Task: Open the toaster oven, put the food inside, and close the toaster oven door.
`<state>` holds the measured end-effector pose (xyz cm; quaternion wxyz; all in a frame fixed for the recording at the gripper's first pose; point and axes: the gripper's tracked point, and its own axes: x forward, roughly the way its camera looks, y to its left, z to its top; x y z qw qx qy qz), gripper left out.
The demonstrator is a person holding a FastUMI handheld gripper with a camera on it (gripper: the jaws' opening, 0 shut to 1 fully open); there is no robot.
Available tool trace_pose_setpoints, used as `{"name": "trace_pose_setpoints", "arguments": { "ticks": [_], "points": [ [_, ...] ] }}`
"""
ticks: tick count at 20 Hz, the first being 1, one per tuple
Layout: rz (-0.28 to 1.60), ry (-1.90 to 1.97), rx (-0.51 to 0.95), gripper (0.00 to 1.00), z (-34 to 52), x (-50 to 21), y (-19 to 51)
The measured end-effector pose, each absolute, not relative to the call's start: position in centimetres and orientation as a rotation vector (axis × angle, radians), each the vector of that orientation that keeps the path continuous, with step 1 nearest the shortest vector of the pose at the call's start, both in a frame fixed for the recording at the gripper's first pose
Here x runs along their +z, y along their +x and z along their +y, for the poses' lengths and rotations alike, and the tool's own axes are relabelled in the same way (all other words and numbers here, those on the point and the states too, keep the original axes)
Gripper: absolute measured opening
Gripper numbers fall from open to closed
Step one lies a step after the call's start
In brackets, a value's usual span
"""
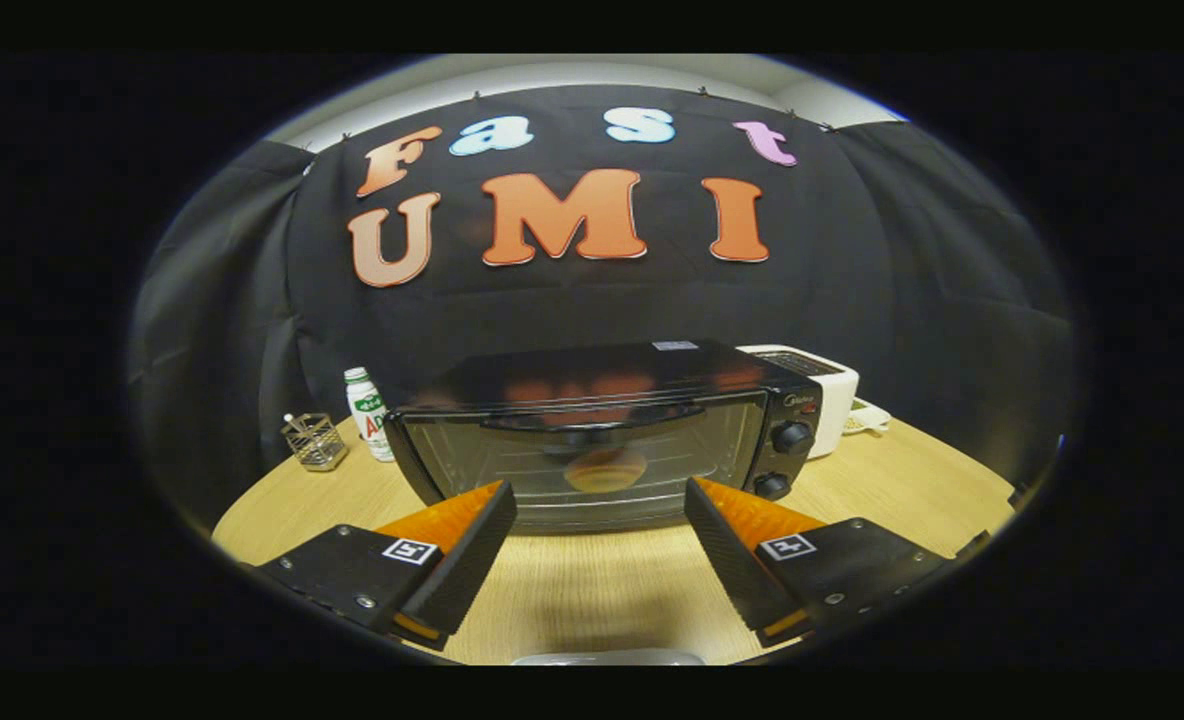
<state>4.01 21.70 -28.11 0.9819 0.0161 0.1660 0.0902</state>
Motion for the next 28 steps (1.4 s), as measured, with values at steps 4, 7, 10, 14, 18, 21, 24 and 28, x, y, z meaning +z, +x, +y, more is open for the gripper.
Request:
{"name": "trace_pose_setpoints", "arguments": {
  "ticks": [4,7,10,14,18,21,24,28],
  "points": [
    [0.310,0.033,0.191,1.00,21.5,-26.1,3.2],
    [0.255,0.022,0.210,1.00,20.9,-22.3,2.3],
    [0.182,0.001,0.194,1.00,18.9,-17.5,1.4],
    [0.100,-0.021,0.174,1.00,15.9,-11.9,-1.2],
    [0.049,-0.027,0.159,1.00,12.7,-8.2,-4.8],
    [0.009,-0.025,0.130,1.00,10.5,-6.6,-6.3],
    [0.001,0.009,0.128,1.00,9.4,-6.5,-7.4],
    [0.009,0.013,0.143,1.00,9.0,-7.0,-8.0]
  ]
}}
